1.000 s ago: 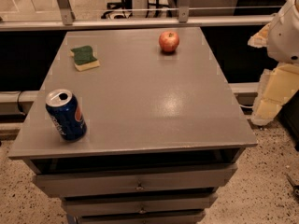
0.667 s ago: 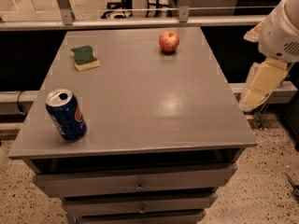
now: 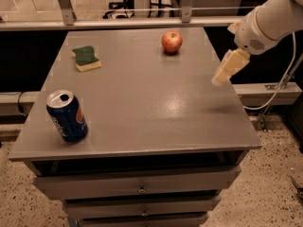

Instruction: Move apple near pepsi can

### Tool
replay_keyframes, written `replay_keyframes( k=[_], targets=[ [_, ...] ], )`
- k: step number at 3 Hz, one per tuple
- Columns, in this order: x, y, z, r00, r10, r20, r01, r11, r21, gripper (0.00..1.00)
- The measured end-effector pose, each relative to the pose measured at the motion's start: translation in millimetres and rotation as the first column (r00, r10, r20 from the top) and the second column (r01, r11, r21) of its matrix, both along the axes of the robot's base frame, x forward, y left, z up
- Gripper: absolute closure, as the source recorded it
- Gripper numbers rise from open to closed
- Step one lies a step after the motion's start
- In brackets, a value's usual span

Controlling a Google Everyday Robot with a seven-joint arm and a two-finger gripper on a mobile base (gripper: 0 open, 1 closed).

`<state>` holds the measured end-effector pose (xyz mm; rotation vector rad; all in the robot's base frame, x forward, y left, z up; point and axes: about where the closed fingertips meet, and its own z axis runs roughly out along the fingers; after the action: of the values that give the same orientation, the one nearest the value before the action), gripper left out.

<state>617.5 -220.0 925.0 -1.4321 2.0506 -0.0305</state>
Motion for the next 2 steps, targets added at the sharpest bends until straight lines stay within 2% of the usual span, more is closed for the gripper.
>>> replay_keyframes(
  k=[1,2],
  targets=[
    [80,16,-12,0.9979,-0.032,0.056,0.021,0.984,0.179,0.0],
    [121,23,-19,0.9953,-0.092,0.032,0.08,0.959,0.271,0.0]
  ],
)
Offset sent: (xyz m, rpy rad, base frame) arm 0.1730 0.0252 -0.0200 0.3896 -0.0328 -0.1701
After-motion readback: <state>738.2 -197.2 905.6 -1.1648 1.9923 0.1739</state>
